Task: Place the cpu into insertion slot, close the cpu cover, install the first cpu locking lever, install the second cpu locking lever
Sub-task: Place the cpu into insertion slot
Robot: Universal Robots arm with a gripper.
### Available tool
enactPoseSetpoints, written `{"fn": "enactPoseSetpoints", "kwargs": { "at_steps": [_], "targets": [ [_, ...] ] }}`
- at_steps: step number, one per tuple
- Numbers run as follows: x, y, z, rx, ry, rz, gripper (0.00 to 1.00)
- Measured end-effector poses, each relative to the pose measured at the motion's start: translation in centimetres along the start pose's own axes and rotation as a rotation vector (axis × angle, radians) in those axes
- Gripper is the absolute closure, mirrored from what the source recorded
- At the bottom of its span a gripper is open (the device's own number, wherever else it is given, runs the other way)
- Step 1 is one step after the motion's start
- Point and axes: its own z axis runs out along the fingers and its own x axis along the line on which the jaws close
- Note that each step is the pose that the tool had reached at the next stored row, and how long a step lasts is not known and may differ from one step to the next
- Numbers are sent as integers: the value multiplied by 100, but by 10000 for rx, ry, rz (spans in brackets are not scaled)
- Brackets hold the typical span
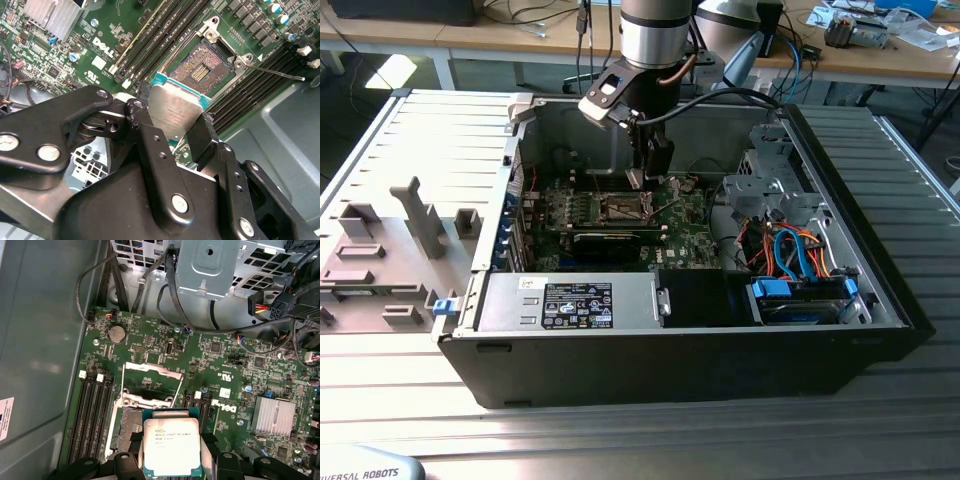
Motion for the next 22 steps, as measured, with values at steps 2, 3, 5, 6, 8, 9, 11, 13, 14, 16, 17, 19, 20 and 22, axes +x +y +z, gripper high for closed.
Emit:
{"fn": "enactPoseSetpoints", "kwargs": {
  "at_steps": [2,3,5,6,8,9,11,13,14,16,17,19,20,22],
  "targets": [
    [0,0,0,1,0,22,46],
    [0,0,0,2,0,37,46],
    [0,0,0,2,-1,54,46],
    [0,0,0,3,-1,62,46],
    [0,0,0,4,-1,83,46],
    [0,0,0,4,-2,99,46],
    [0,0,0,5,-2,118,46],
    [0,0,0,5,-2,129,46],
    [0,0,0,6,-3,137,46],
    [0,0,0,7,-3,158,46],
    [0,0,0,8,-4,165,46],
    [0,0,0,8,-4,185,46],
    [0,0,0,9,-3,194,46],
    [0,0,0,9,-4,214,46]
  ]
}}
